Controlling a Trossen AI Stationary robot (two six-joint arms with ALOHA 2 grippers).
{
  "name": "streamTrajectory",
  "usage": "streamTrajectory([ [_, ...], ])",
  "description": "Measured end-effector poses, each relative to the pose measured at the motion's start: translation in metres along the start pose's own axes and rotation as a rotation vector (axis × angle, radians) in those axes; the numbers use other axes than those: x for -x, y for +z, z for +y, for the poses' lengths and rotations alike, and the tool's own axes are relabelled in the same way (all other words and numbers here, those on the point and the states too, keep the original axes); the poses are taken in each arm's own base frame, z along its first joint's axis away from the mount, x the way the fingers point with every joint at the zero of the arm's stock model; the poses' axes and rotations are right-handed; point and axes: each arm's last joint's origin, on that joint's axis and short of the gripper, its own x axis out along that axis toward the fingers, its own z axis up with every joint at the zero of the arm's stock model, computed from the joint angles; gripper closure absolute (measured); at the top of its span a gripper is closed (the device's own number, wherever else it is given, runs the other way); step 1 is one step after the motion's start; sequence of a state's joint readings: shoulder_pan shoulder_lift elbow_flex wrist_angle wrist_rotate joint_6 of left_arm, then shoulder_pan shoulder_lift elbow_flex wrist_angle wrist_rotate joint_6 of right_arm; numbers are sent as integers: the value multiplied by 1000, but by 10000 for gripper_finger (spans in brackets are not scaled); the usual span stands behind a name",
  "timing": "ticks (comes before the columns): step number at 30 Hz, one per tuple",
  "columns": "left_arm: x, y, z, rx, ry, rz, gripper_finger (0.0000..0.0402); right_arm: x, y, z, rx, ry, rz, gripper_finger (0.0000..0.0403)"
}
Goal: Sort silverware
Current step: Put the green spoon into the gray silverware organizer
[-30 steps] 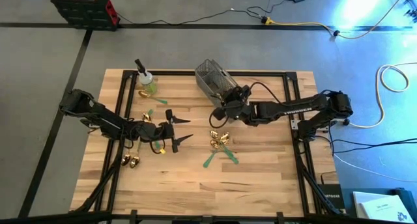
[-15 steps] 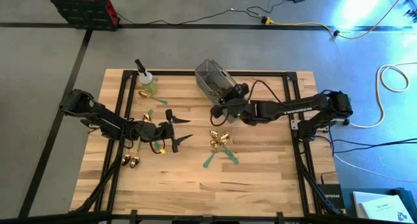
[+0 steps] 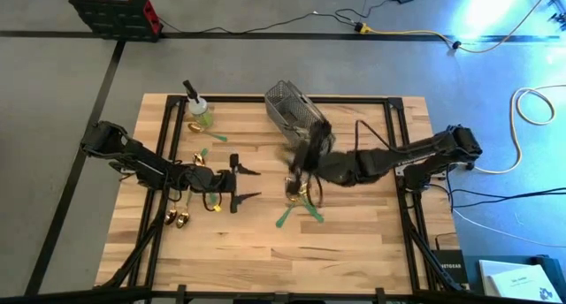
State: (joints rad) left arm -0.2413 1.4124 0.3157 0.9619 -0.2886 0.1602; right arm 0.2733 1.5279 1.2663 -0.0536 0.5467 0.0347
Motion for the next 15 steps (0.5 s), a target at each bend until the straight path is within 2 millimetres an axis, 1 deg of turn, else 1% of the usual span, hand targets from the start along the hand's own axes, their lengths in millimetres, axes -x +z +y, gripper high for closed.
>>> streamTrajectory([
  [1,0,-1,-1,-2,-27,3,130,1,-5,8,-6,65,35,338],
  [3,0,-2,-2,-5,-63,9,130,5,-17,24,-1,135,114,338],
  [9,2,-1,-10,-54,-160,-9,130,14,-59,70,48,189,331,338],
  [12,3,0,-12,-68,-173,-13,130,19,-82,87,88,228,461,338],
  [15,3,-1,-12,-68,-174,-7,130,20,-104,104,137,300,568,338],
])
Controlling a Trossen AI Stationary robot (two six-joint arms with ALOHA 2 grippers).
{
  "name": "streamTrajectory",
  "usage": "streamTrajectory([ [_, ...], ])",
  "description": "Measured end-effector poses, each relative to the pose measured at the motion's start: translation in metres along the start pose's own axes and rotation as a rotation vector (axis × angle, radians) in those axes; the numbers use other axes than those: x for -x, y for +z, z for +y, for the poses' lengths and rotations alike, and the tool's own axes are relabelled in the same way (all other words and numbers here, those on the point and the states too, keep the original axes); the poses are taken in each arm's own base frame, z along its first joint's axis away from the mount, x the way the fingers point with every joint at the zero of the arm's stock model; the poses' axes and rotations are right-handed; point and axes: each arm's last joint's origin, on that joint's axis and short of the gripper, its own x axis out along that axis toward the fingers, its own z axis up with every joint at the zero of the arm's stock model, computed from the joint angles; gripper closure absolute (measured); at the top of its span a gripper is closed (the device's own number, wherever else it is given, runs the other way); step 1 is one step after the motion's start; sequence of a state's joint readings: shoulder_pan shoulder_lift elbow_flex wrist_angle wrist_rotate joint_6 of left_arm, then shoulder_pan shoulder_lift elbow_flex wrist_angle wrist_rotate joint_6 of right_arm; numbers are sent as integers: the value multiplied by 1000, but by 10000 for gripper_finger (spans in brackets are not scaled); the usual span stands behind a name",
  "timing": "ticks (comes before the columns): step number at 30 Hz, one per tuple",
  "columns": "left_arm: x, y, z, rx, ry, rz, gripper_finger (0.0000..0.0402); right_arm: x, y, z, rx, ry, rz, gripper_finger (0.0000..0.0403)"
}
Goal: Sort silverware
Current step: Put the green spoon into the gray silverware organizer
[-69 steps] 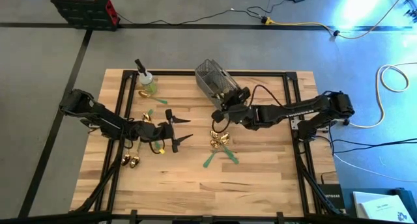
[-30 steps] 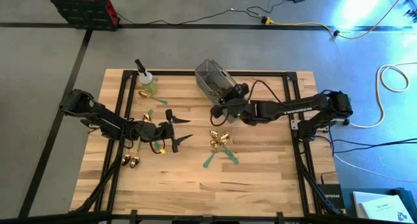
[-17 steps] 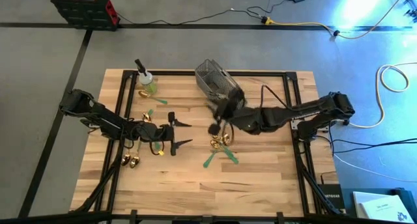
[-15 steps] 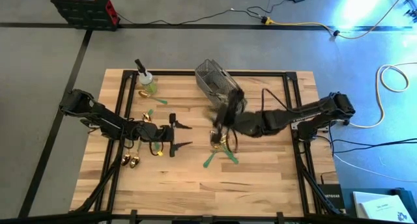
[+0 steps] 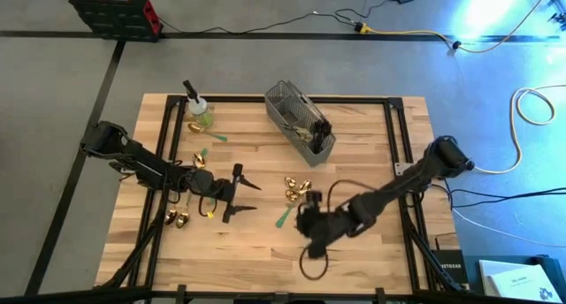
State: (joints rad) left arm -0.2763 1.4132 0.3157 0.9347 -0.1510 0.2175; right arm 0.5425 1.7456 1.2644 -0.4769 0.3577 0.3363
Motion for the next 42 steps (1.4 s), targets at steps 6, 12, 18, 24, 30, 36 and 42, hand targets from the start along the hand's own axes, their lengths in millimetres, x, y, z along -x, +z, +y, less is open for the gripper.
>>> streamTrajectory([
  [6,0,-3,0,5,-3,27,130,-31,-15,14,-16,-2,79,338],
  [12,0,-4,0,6,-5,36,130,-49,-26,-5,-123,-201,153,338],
  [18,0,-4,0,8,-4,37,130,-62,-25,-24,-163,-238,185,331],
  [24,0,-4,0,8,-6,43,130,-74,-39,-48,-213,-263,255,278],
  [30,0,-5,-1,8,-8,55,130,-88,-53,-63,-288,-235,254,258],
  [36,0,-6,-1,9,-10,64,130,-90,-54,-64,-301,-231,236,269],
  [42,0,-6,-1,11,-10,64,130,-101,-59,-62,-299,-244,256,303],
])
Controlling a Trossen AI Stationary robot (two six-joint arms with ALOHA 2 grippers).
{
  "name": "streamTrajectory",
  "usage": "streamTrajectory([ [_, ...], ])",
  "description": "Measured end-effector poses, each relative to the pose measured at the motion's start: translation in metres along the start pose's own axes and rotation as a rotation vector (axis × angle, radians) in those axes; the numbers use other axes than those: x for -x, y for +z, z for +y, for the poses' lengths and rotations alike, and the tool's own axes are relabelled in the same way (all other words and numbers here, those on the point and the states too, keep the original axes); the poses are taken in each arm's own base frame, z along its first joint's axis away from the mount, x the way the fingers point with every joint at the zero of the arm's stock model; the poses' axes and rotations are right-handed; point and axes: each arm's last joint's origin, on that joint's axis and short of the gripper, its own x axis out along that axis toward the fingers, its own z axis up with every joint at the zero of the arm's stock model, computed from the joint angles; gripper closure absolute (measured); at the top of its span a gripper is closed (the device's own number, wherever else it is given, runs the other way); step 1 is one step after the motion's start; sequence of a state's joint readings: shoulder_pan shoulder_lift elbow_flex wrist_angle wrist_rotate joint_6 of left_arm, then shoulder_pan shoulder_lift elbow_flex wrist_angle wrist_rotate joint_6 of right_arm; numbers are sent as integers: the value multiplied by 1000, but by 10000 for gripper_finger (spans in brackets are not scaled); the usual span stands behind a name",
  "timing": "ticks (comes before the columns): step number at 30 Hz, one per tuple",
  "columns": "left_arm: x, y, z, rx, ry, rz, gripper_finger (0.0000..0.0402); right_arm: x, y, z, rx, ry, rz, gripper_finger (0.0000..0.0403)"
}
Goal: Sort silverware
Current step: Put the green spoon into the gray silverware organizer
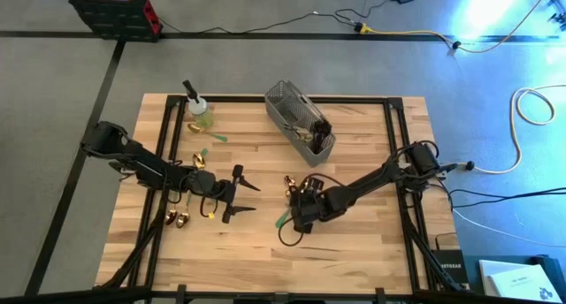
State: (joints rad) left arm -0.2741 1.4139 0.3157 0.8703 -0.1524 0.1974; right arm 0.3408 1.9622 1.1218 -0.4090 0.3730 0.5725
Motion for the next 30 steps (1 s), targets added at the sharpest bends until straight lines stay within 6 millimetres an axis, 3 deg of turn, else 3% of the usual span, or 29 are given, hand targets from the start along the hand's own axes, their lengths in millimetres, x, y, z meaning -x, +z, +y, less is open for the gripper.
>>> streamTrajectory([
  [7,0,0,0,0,0,0,130,-6,-3,1,7,-9,14,349],
  [12,0,0,0,0,5,1,130,1,0,0,4,2,-2,395],
  [15,0,0,0,0,7,1,130,8,1,-4,0,2,-3,395],
  [24,0,0,0,7,7,1,130,63,24,-2,-17,58,-183,401],
  [30,0,0,0,7,8,-1,130,105,44,1,-31,143,-410,402],
])
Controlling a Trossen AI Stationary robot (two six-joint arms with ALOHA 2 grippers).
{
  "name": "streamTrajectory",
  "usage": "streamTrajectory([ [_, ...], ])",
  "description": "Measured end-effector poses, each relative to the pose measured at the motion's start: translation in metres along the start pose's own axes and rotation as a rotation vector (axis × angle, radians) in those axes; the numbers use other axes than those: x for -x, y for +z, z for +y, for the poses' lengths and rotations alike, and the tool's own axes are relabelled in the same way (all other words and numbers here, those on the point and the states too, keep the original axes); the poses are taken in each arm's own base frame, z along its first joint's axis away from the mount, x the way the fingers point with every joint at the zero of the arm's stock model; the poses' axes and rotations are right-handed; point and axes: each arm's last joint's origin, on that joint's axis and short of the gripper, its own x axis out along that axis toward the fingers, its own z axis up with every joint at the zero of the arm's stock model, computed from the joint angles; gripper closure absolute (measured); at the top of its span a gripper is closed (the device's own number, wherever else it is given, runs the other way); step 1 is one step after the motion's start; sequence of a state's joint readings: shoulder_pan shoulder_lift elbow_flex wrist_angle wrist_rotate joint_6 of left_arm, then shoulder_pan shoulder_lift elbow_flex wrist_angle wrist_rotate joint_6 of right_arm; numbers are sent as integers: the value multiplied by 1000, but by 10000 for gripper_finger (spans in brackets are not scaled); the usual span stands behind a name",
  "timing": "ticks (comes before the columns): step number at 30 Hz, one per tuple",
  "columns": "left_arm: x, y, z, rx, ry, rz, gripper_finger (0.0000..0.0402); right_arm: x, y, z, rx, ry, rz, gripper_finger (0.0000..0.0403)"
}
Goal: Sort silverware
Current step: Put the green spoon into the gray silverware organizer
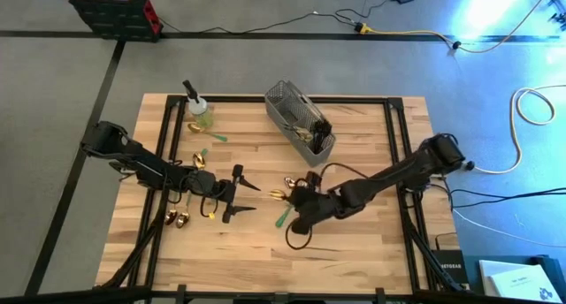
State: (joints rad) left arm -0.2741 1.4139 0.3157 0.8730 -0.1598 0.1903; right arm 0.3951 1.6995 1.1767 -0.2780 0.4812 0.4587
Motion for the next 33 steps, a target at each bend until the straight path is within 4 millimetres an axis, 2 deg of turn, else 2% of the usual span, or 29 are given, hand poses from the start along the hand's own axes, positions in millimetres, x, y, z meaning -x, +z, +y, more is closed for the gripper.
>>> streamTrajectory([
  [5,-1,4,-3,-90,-11,-21,130,20,26,8,39,234,-151,402],
  [10,0,20,-17,-431,-40,-134,130,19,30,10,64,362,-191,402],
  [12,1,26,-21,-518,-5,-164,130,21,34,14,68,476,-288,402],
  [14,1,31,-24,-578,35,-184,130,21,31,16,86,562,-314,402],
  [22,1,53,-35,-755,169,-208,130,9,6,8,14,516,-261,403],
  [33,-1,61,-35,-726,181,-233,130,9,6,7,42,517,-357,403],
])
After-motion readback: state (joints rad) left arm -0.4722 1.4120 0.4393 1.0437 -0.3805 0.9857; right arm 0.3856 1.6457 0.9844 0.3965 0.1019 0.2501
